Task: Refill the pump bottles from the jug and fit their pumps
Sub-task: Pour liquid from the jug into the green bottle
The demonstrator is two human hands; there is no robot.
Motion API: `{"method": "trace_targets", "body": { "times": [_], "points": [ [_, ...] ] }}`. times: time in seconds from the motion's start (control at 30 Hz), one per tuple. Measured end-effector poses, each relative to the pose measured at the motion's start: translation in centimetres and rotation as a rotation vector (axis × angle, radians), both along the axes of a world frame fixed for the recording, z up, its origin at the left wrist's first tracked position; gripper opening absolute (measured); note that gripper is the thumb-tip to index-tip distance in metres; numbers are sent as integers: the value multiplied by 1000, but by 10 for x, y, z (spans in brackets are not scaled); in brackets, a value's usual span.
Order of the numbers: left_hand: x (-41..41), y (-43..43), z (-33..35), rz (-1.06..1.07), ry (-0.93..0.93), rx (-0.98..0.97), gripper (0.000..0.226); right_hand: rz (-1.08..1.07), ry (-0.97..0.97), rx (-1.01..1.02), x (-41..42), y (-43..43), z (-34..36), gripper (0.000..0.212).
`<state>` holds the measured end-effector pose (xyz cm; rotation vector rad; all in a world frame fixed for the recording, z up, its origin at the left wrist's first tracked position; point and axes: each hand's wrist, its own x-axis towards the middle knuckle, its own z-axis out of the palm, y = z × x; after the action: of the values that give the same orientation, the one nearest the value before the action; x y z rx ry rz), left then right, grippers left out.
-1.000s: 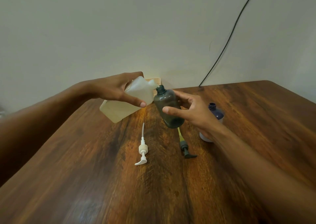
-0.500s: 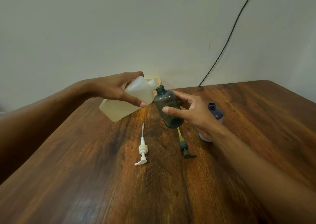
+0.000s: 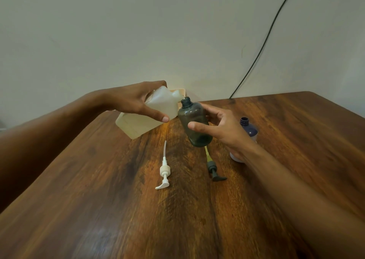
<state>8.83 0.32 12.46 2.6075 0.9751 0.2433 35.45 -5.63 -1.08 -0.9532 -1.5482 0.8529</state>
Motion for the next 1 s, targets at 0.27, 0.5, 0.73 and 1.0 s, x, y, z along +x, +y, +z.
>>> {"method": "trace_targets", "body": {
  "times": [0.27,0.5,0.73,1.0],
  "points": [
    [1,1,1,-5,2,1,82,-2,10,9,0,-1,0,75],
    [0,2,1,-9,11,9,85,3,17,2,0,-2,0,72],
    [-1,5,1,-9,19,12,85,-5,10,-1,0,-1,-1,78],
    [0,5,1,-19,24,8,82,-7,27,-5,1,-3,0,74]
  ]
}}
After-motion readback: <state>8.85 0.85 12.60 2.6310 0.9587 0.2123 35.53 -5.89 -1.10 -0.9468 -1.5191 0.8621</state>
